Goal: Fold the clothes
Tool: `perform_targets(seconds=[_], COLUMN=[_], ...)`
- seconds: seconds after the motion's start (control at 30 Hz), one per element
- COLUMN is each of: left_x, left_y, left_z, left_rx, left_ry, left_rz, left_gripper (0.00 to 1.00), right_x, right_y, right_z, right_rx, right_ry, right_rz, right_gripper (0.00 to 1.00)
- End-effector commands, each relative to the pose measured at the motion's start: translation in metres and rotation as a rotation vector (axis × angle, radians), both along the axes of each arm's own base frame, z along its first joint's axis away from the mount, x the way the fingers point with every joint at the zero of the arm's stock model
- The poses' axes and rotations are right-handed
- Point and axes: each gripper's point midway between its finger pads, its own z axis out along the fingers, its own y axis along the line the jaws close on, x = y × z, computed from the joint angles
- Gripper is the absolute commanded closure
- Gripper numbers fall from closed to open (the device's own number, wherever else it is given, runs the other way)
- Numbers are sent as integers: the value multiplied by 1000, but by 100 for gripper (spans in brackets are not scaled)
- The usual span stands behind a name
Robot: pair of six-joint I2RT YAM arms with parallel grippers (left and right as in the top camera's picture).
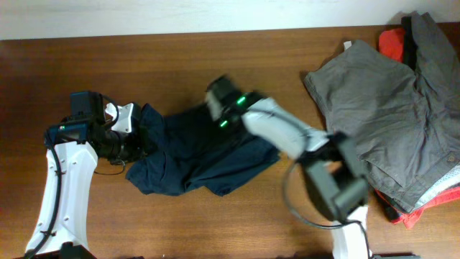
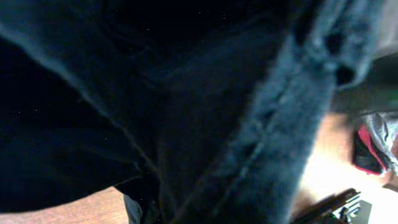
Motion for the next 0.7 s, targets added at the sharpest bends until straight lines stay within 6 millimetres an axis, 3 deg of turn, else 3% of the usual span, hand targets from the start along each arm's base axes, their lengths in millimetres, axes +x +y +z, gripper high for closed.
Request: perform_targets(seconds=[0.0,0.07,0.2,0.47,0.63,0.67], left_x=[8,11,17,24,34,34], left_y=[-1,-1,0,-20,-54,-72], left_z=[14,15,17,21,29,32], left_rx=[2,-3,-10,-21,-50,-60], left_ry=[-52,-56,-67,-100,-148,-167], left_rz=[9,27,54,23,-20,-55], left_gripper=[99,100,100,100,100,99], right_x=[33,27,13,-12,-38,-47], right_y=[-65,-97,-123,-134,-125,-117], right_z=[39,23,-4,-45,-67,-74], right_rx=[-110,-166,-220,-253,-202,-197], right_ry=[-107,-27,66,143,208,213], right_rz=[-105,-137,-152,-147,-120,-96], right_gripper=[55,55,55,55,55,55])
